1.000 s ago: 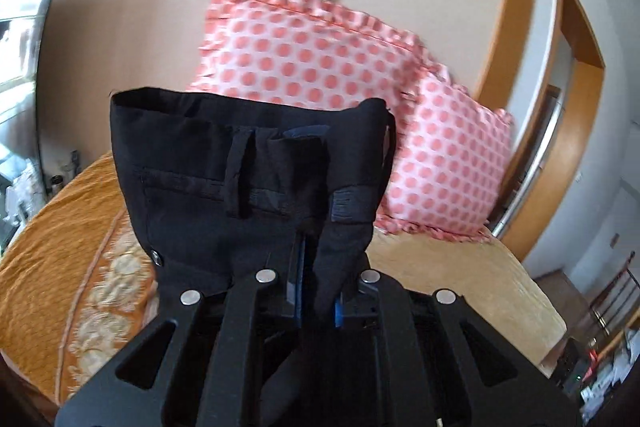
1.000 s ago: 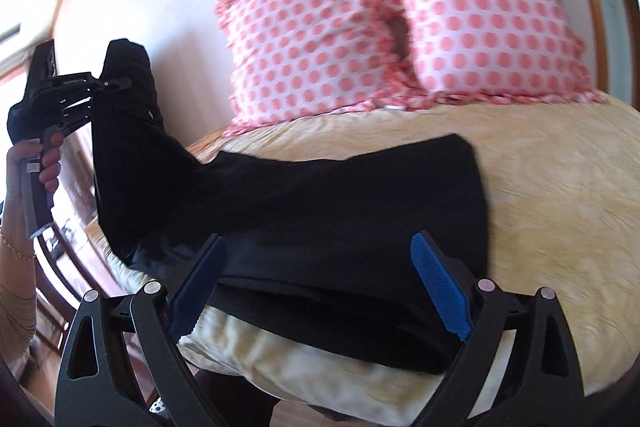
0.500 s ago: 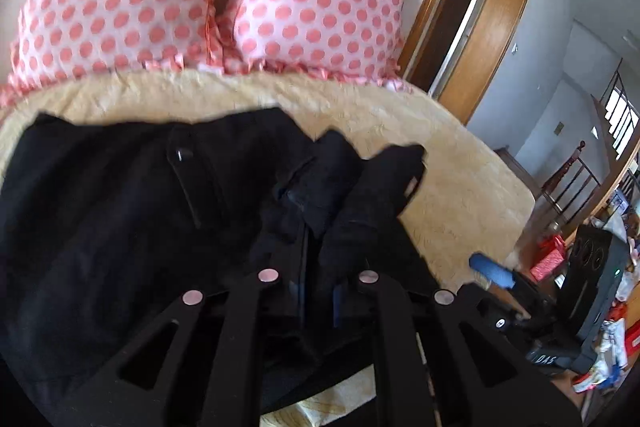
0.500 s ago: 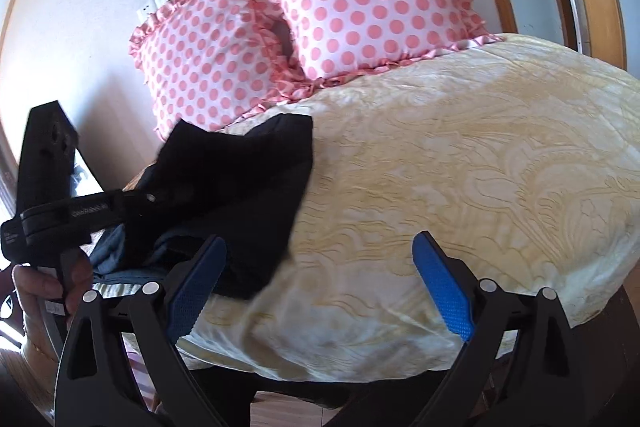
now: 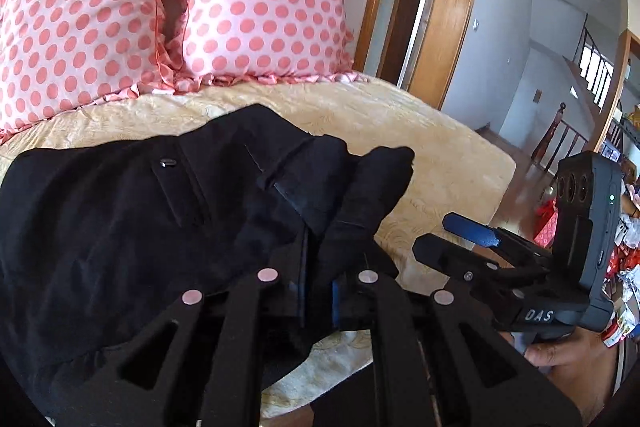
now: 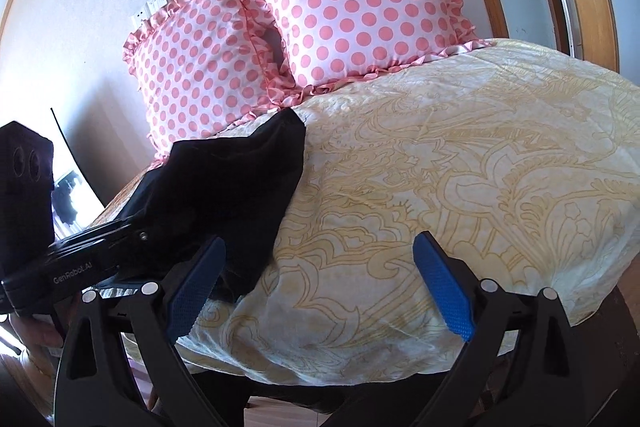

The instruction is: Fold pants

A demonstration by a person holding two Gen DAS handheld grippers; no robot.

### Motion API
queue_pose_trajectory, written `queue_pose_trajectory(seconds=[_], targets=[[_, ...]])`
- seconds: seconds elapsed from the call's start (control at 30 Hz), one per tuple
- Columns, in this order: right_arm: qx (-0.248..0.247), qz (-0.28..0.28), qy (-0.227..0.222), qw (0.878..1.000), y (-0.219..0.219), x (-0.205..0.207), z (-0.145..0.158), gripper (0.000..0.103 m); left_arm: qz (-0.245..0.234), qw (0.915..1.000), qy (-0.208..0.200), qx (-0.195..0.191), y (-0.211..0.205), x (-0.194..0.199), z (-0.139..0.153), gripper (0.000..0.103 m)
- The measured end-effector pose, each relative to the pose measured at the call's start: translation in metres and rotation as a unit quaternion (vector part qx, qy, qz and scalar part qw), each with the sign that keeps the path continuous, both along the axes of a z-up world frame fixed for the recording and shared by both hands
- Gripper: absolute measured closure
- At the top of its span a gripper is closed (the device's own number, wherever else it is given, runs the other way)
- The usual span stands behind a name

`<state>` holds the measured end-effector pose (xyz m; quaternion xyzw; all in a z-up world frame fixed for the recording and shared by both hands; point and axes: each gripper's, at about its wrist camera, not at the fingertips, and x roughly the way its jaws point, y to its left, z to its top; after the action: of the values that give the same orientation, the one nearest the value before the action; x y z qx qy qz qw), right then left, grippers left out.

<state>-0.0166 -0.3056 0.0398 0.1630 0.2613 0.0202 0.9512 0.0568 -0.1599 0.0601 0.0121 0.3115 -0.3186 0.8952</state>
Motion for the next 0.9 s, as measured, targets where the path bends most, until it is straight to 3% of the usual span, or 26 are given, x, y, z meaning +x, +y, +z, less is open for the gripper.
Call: queue_pose_trajectory(seconds=[0.1,0.17,0.37,0.4,0.43,0.5,0.6,0.7,0.8,0.9], targets=[[-0.005,-0.013,-0.004,1.0,-0.004,-0.001,0.003,0.006,-0.005,0.9999,0.012,0.003,0.002,-0.003,-0.016,0.095],[-0.007,-0.018,-0.009,1.0,-0.005,-0.001,0.007,0.006,-0.006,0.9999,-0.008,0.012,0.0,-0.012,-0.023,0.094],[-0.046,-0.013,-0.062,0.997,0.007,0.0,0.043,0.006,0.005,0.9998,0.002,-0.017,0.009,-0.018,-0.017,0.086],[-0.053,-0.008,-0.072,0.996,0.011,0.001,0.049,0.006,-0.002,0.9998,0.003,-0.019,0.011,-0.021,-0.015,0.077],[-0.063,0.0,-0.085,0.994,0.017,0.003,0.057,0.006,-0.022,0.9993,0.007,-0.03,0.016,-0.026,-0.011,0.051],[-0.074,0.018,-0.101,0.992,0.029,0.008,0.069,0.006,-0.035,0.9981,0.003,-0.051,0.031,-0.041,-0.003,0.01],[-0.088,0.054,-0.117,0.988,0.053,0.019,0.08,0.006,-0.007,0.9979,-0.042,-0.049,0.058,-0.058,0.012,0.008],[-0.095,0.109,-0.113,0.983,0.086,0.037,0.08,0.006,0.089,0.9932,-0.07,-0.025,0.093,-0.044,0.017,0.007],[-0.109,0.16,-0.088,0.977,0.12,0.059,0.069,0.008,0.164,0.9852,-0.05,0.012,0.116,-0.013,0.008,0.007],[-0.116,0.175,-0.056,0.976,0.136,0.075,0.056,0.008,0.18,0.983,-0.021,0.028,0.126,0.006,-0.003,0.007]])
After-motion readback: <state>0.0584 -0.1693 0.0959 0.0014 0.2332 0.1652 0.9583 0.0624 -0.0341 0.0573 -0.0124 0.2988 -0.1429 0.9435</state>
